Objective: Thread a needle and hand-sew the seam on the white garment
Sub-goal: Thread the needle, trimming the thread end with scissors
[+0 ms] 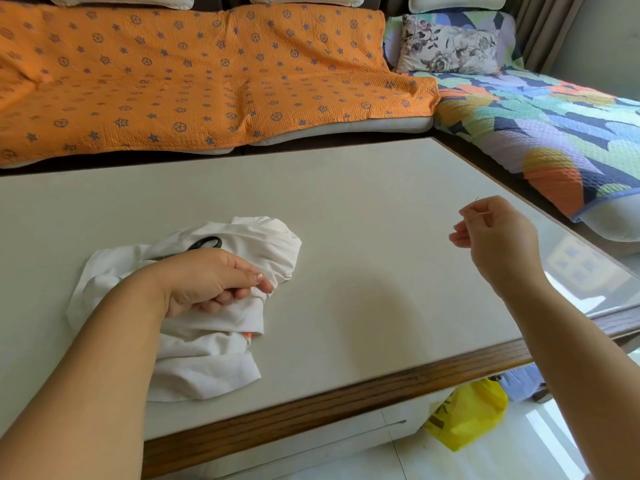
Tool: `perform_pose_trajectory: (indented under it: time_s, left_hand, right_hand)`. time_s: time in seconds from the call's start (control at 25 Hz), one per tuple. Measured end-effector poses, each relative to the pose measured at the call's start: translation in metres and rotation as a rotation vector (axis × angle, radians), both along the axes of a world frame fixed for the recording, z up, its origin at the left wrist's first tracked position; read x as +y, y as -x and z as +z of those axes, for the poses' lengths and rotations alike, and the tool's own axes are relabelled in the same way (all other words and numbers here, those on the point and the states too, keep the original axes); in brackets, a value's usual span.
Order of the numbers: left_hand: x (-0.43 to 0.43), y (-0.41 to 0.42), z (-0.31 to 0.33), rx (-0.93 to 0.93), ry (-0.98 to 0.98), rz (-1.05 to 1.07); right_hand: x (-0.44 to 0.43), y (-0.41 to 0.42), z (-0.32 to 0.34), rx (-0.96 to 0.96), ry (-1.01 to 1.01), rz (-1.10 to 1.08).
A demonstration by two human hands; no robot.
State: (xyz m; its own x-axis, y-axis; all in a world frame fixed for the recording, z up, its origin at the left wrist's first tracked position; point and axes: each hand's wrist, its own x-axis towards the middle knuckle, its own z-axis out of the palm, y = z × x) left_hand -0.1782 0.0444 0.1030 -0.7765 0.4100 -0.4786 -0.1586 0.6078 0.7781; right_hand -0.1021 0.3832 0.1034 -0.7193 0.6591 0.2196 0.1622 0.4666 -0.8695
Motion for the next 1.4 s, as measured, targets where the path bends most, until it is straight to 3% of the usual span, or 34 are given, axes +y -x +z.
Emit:
perform_pose_trajectory:
  time_s: [0.24,0.44,0.8,0.88,1.0,1.08,1.24,1.4]
  left_hand:
    - [0.006,0.0,-0.001,0.031,-0.007,-0.029]
    - [0.008,0.004,-0.001,0.192,0.121,0.015]
    - [0.03,-0.012,0.011,-0.017,-0.241,-0.127]
    - [0.037,-0.015,0.013,-0.06,-0.336,-0.156]
    - [0.047,-0.018,0.015,-0.101,-0.453,-0.181]
    - [0.052,-0.019,0.015,-0.115,-0.493,-0.201]
    - [0.053,-0.019,0.013,-0.102,-0.483,-0.192]
    - [0.045,-0.014,0.012,-0.051,-0.413,-0.124]
  right_hand:
    - [-0.019,0.005,-0.001,-0.137,0.008,0.178]
    - [-0.025,0.004,0.009,-0.026,0.088,0.183]
    - [-0.041,-0.004,0.012,-0.18,-0.014,0.398]
    - [-0.047,-0.007,0.014,-0.173,0.169,0.531]
    - [-0.069,-0.01,0.014,-0.165,0.617,0.824]
    - [-0.082,-0.01,0.007,-0.206,0.73,0.901]
    - [-0.092,-0.008,-0.006,-0.229,0.773,0.96]
    - [-0.083,-0.006,-0.001,-0.123,0.586,0.839]
